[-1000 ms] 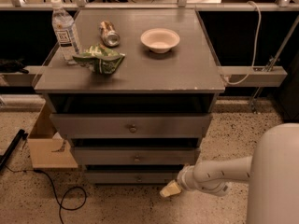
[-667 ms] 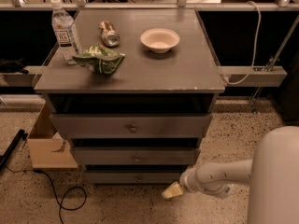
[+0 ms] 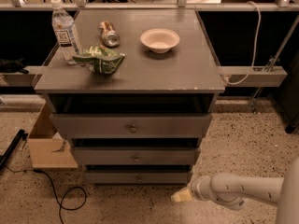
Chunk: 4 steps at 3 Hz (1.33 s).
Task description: Open bottom drawer
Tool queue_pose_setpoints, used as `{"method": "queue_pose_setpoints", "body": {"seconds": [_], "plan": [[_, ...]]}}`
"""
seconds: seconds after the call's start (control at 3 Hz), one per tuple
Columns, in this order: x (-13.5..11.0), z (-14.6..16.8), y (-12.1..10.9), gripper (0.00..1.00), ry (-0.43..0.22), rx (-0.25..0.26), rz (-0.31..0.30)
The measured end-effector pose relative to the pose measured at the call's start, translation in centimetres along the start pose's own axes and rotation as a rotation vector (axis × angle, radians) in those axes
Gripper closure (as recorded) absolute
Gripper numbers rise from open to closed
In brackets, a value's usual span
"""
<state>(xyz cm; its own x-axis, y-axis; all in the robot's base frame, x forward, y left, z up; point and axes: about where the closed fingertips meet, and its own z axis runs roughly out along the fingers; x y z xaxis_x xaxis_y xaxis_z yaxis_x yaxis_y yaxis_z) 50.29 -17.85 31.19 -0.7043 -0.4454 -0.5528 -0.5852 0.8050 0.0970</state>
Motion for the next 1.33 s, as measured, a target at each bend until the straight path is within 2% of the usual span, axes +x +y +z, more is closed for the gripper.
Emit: {"method": "queue_pose_setpoints", "body": {"seconds": [0.67, 1.33], "plan": [[-0.3, 0.9, 0.5, 0.0, 0.01, -0.012, -0.016], [2.2, 6.8, 2.1, 0.0, 0.05, -0.057, -0.1]]}}
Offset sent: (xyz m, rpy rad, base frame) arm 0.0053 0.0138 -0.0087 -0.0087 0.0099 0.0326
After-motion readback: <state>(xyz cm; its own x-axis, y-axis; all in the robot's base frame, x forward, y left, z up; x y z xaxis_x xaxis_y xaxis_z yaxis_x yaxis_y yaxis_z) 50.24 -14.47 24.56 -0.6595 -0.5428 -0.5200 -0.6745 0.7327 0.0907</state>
